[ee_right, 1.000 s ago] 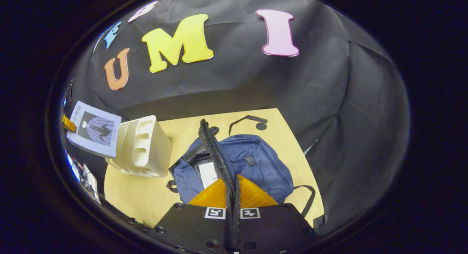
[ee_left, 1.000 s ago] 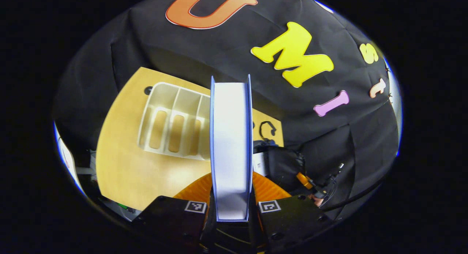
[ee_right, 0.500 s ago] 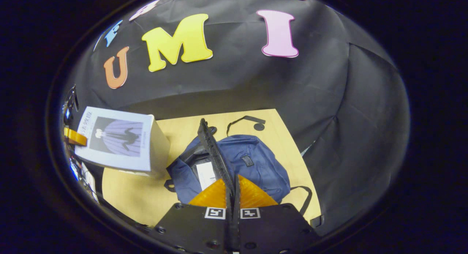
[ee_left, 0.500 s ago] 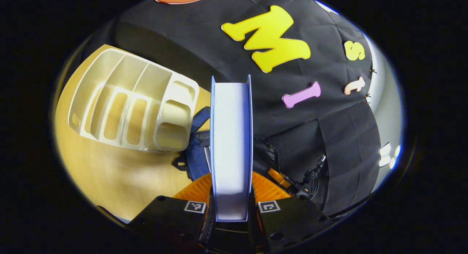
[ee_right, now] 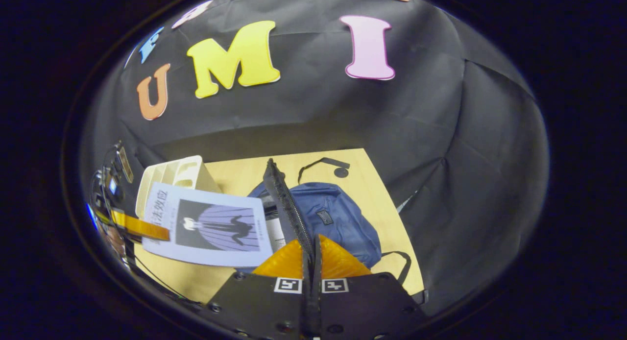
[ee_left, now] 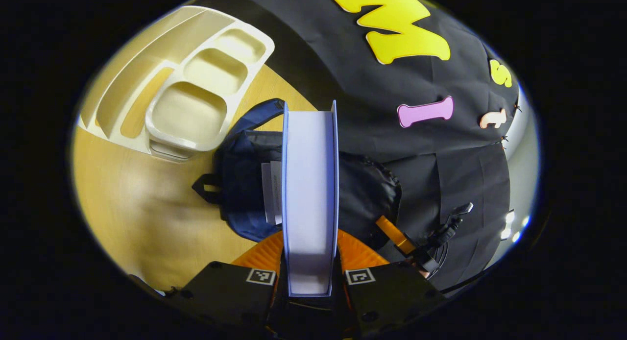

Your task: Open the schoolbag, grab two books from the bookshelf and put them into the schoolbag.

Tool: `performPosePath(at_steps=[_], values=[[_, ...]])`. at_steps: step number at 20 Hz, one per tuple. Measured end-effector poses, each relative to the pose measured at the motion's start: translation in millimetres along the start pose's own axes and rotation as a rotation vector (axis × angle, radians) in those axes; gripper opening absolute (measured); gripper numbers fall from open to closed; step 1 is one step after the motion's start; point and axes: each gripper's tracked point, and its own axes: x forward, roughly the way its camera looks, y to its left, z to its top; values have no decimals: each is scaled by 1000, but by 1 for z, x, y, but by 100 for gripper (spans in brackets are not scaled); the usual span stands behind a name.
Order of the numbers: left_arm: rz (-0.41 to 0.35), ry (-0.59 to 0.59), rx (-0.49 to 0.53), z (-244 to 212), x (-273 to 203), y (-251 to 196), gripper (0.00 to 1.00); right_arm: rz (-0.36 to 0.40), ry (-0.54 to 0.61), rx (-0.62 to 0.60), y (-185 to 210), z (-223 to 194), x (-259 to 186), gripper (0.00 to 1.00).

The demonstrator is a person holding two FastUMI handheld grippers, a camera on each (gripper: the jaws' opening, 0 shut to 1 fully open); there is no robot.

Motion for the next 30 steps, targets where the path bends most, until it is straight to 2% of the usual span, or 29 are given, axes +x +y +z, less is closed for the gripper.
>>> performPosePath(at_steps=[3, 5, 6, 7, 8, 9, 10, 14, 15, 16, 19, 24, 25, 26, 30], values=[[36, 9, 57, -8, 26, 10, 38, -6, 0, -9, -3, 2, -2, 0], [33, 10, 49, -10, 43, 13, 38, -5, 2, -10, -4, 4, -4, 0], [27, 17, 29, -12, 49, 14, 37, -4, 2, -12, -4, 6, -3, 0], [16, 25, 5, -15, 56, 14, 42, -5, 4, -15, -5, 7, -3, 0], [2, 28, -14, -18, 61, 13, 38, -4, 5, -12, -6, 8, -3, 0], [6, 28, -15, -20, 66, 15, 42, -4, 3, -10, -7, 11, -4, 0], [4, 29, -16, -22, 73, 17, 38, -4, 4, -11, -7, 12, -3, 0], [-24, 20, -38, -23, 90, 17, 38, -8, 4, -23, -11, 18, -2, 0], [-32, 18, -42, -23, 97, 15, 43, -7, 2, -23, -11, 20, -4, 0], [-38, 18, -41, -21, 103, 11, 38, -4, 0, -27, -10, 22, -3, 0], [-58, 14, -24, -18, 118, 5, 38, 9, -5, -38, -5, 29, -5, 0], [-107, 17, -70, -15, 144, 2, 37, 31, -9, -45, 2, 38, -5, 0], [-112, 18, -73, -15, 148, 0, 33, 31, -8, -50, 2, 39, -5, 0], [-119, 20, -75, -16, 153, -1, 38, 31, -8, -55, 2, 39, -3, 0], [-161, 18, -103, -18, 173, -3, 38, 31, -3, -70, 3, 42, 0, 0]])
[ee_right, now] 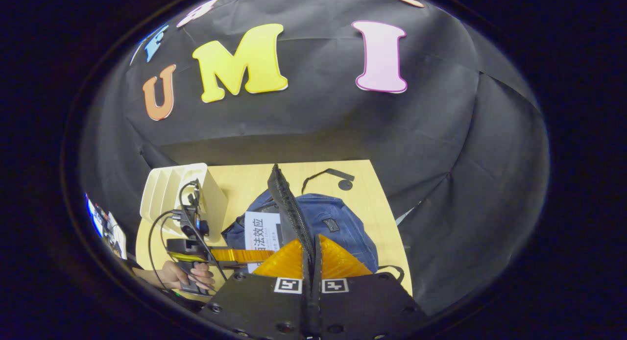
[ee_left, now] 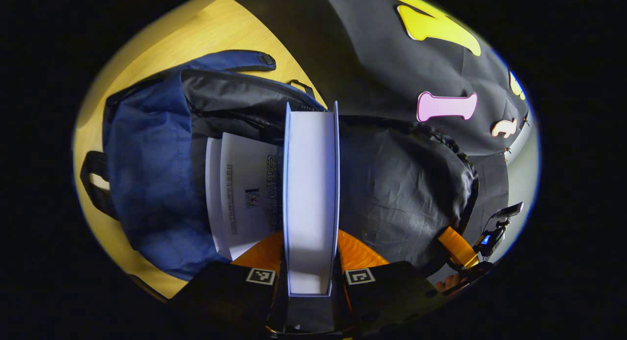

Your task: Open the schoolbag, grab two books from the bookshelf and put them into the schoolbag.

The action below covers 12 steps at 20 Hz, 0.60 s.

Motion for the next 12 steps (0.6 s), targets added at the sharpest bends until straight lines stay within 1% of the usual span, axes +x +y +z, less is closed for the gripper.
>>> performPosePath(at_steps=[6, 9, 10, 12], values=[[-53, -6, -28, -2, 20, 9, 38, -1, 10, -6, 1, 1, 3, 0], [-62, 1, -41, -1, 20, 11, 41, 1, 11, -5, 2, 2, 6, 0], [-61, 5, -40, -2, 22, 12, 42, 2, 10, -3, 2, 2, 5, 0], [12, 27, -47, -7, 27, 30, 46, 2, 15, -1, 2, -1, 7, 0]])
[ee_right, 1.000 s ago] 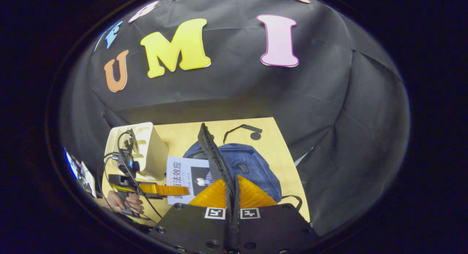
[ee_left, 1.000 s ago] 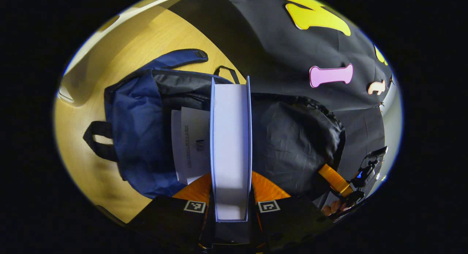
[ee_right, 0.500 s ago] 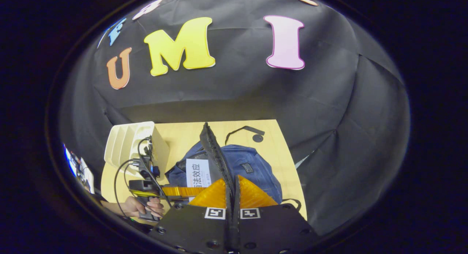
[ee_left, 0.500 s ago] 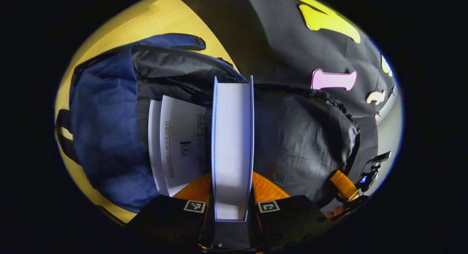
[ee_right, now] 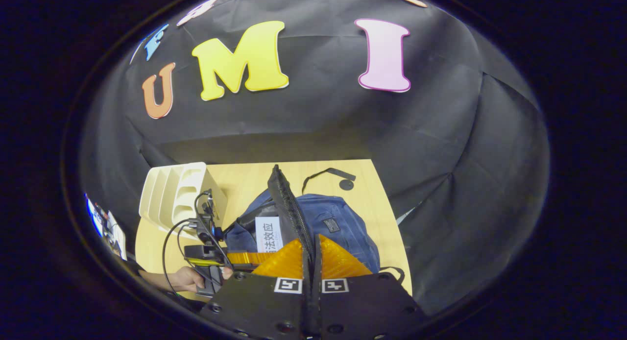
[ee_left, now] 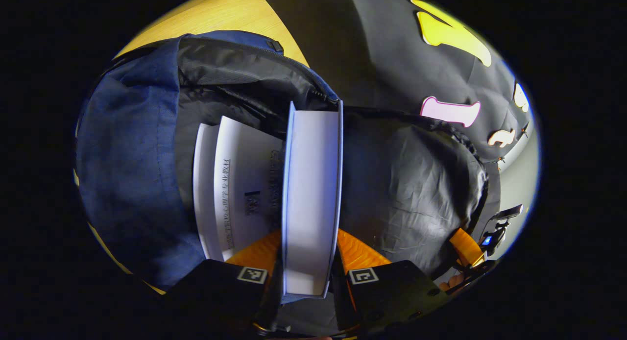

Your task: Open the schoolbag, grab two books from the bookshelf and put them into the schoolbag.

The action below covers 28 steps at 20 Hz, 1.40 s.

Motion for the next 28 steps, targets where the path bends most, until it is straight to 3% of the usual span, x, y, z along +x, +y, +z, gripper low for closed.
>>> performPosePath(at_steps=[1, 3, 4, 6, 7, 8, 9, 10, 15, 19, 28], values=[[31, 22, -9, 0, -2, 7, 42, 2, 3, 3, 1, -1, 1, 0], [76, 49, -23, 1, -3, 15, 79, 4, 7, 1, 1, -3, 2, 0], [103, 60, -15, 0, -5, 16, 68, 6, 7, -1, 3, -3, 3, 0], [154, 72, 24, -1, -12, 18, 71, 10, 7, -3, 6, -2, 7, 0], [181, 70, 45, -1, -18, 20, 73, 13, 8, -4, 8, -2, 7, 0], [208, 68, 65, -1, -23, 23, 88, 15, 7, -5, 9, -3, 6, 0], [240, 60, 86, 2, -28, 25, 65, 18, 5, -5, 11, -3, 6, 0], [273, 50, 109, 4, -35, 27, 78, 23, 5, -7, 14, -4, 7, 0], [449, -41, 327, 28, -89, 27, 80, 43, 4, -10, 27, -8, 8, 0], [514, -102, 479, 39, -123, 3, 79, 64, 1, -10, 43, -13, 7, 0], [687, -123, 604, 38, -216, -8, 79, 100, 22, -14, 95, -43, 18, 0]])
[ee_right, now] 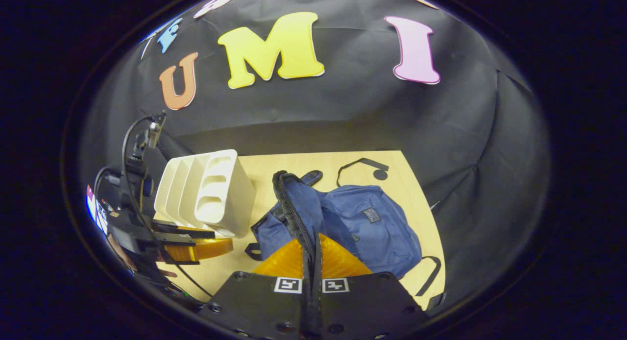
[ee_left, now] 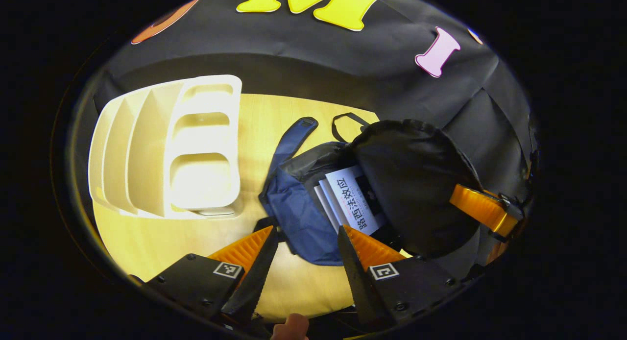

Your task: Open the schoolbag, grab two books from the bookshelf and put them into the schoolbag.

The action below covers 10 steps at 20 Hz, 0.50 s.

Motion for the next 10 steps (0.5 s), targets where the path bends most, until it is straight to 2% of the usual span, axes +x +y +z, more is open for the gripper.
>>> performPosePath(at_steps=[2, 5, 8, 9, 10], values=[[32, 5, 14, -6, -15, 12, 80, 21, 15, 1, 16, -8, 3, 2], [71, -5, 16, -11, -36, 30, 79, 51, 20, -15, 38, -16, 8, 12], [135, -57, 13, -10, -60, 56, 79, 100, 11, -20, 65, -17, 7, 34], [150, -77, 10, -9, -68, 64, 79, 111, 1, -26, 73, -17, 4, 37], [166, -102, 7, -7, -76, 69, 79, 113, -11, -32, 80, -15, 3, 48]])
